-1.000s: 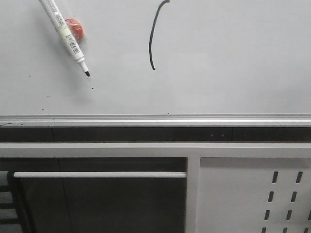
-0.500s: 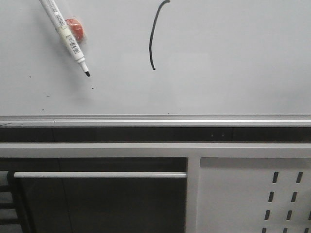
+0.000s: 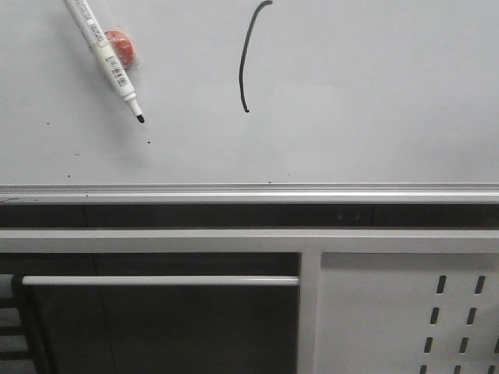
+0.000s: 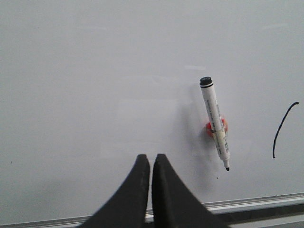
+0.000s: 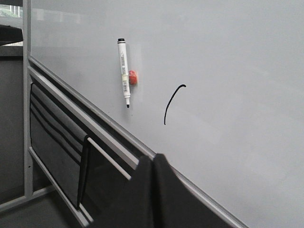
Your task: Write number 1 on whiteboard
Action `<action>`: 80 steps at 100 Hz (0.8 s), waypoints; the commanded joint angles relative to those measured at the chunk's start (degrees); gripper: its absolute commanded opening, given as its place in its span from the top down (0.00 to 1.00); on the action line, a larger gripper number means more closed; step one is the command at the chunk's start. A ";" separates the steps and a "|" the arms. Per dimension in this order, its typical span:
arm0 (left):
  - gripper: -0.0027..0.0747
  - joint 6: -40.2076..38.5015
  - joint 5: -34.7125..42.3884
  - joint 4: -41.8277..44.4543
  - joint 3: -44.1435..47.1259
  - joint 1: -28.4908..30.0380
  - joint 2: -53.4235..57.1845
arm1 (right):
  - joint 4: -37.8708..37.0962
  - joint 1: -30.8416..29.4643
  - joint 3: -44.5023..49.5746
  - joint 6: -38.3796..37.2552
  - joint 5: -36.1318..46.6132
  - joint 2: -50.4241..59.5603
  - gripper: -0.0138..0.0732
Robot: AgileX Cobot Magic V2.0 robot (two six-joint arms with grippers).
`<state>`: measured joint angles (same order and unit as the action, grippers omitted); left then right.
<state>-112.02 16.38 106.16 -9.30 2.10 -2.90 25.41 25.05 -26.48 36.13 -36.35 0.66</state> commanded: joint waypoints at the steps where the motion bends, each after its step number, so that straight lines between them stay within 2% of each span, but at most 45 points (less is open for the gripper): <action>1: 0.99 1.48 -2.34 0.04 -1.14 0.22 -0.63 | 1.09 -0.31 -1.07 -0.14 4.62 -0.58 0.92; 3: 0.99 2.40 -2.70 -0.57 -1.03 0.22 -0.63 | 1.09 -0.31 -1.07 -0.14 4.62 -0.58 0.92; 8: 0.99 9.08 -4.50 -8.41 -0.73 0.22 -0.63 | 1.09 -0.31 -1.07 -0.14 4.62 -0.58 0.92; 15: 0.99 25.04 -8.01 -26.98 -0.43 0.22 -0.63 | 1.09 -0.31 -1.07 -0.14 4.62 -0.58 0.92; 20: 0.99 43.65 -12.11 -49.64 -0.83 0.22 -0.63 | 1.09 -0.31 -1.07 -0.14 4.62 -0.58 0.92; 22: 0.99 48.81 -13.28 -55.52 -1.02 0.22 -0.63 | 1.09 -0.31 -1.07 -0.14 4.62 -0.58 0.92; 27: 0.99 70.19 -18.53 -77.55 -1.90 0.22 -0.63 | 1.09 -0.31 -1.07 -0.14 4.62 -0.58 0.92; 34: 0.99 92.01 -24.01 -95.63 -2.25 0.22 -0.63 | 1.09 -0.31 -1.07 -0.14 4.62 -0.58 0.92; 39: 0.99 100.48 -27.47 -101.68 -2.37 0.22 -0.63 | 1.09 -0.31 -1.07 -0.14 4.62 -0.58 0.92; 44: 0.99 104.01 -30.65 -103.00 -2.35 0.22 -0.63 | 1.09 -0.31 -1.07 -0.14 4.62 -0.58 0.92; 62: 0.99 104.27 -37.50 -102.40 -2.35 0.22 -0.63 | 1.09 -0.31 -1.07 -0.14 4.62 -0.58 0.92; 80: 0.99 104.27 -34.05 -102.90 1.87 0.22 -0.25 | 1.09 -0.31 -1.07 -0.14 4.62 -0.58 0.92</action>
<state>-7.85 -23.71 4.69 -7.85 2.20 -2.90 25.41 25.05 -26.48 36.13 -36.35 0.66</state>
